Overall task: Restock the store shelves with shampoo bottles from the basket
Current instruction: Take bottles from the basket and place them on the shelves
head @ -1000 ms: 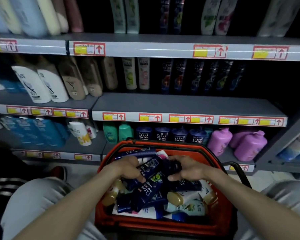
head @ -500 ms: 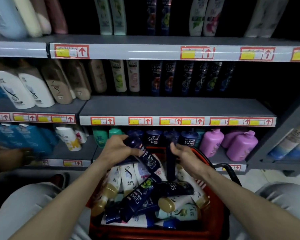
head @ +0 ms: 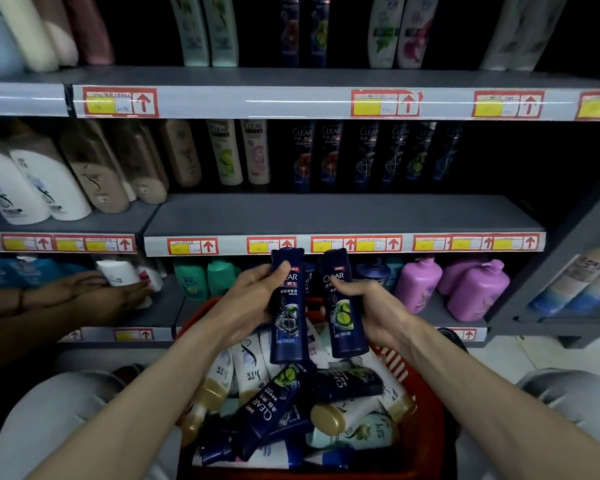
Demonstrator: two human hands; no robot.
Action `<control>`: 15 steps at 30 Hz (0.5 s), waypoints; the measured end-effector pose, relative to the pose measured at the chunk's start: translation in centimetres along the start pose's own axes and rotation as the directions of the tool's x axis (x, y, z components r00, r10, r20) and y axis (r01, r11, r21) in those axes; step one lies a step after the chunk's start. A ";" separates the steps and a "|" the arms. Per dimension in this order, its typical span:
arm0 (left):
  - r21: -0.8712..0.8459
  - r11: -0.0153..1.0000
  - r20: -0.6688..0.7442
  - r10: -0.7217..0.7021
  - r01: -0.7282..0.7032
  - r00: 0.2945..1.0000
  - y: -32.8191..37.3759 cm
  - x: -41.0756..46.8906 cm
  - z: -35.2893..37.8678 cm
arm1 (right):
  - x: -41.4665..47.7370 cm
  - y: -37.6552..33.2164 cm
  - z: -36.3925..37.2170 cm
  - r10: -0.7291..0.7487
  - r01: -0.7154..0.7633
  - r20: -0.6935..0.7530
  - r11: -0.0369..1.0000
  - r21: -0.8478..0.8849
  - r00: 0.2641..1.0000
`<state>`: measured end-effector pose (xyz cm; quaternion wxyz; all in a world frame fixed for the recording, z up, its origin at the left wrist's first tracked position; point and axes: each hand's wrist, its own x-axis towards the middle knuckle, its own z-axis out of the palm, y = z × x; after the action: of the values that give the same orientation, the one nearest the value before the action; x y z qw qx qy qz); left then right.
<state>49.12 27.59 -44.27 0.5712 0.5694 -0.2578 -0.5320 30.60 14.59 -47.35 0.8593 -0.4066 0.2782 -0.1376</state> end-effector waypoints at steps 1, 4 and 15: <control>-0.004 1.000 -0.016 0.002 -0.002 1.000 0.0 0.0 0.0 | 0.0 -0.2 0.0 -0.022 0.022 -0.017 1.000 0.009 1.000; -0.038 0.999 -0.032 -0.026 0.024 0.999 -0.1 0.0 0.2 | 0.1 -0.5 0.1 -0.097 0.100 -0.090 0.994 0.032 0.991; -0.157 0.971 0.013 -0.179 0.179 0.984 0.6 -0.4 2.4 | -0.9 -1.0 0.5 -0.056 0.059 -0.161 0.998 0.018 0.985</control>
<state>47.07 26.97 -43.05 0.5643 0.5438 -0.1621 -0.5997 30.12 14.66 -45.99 0.8344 -0.3921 0.3330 -0.1978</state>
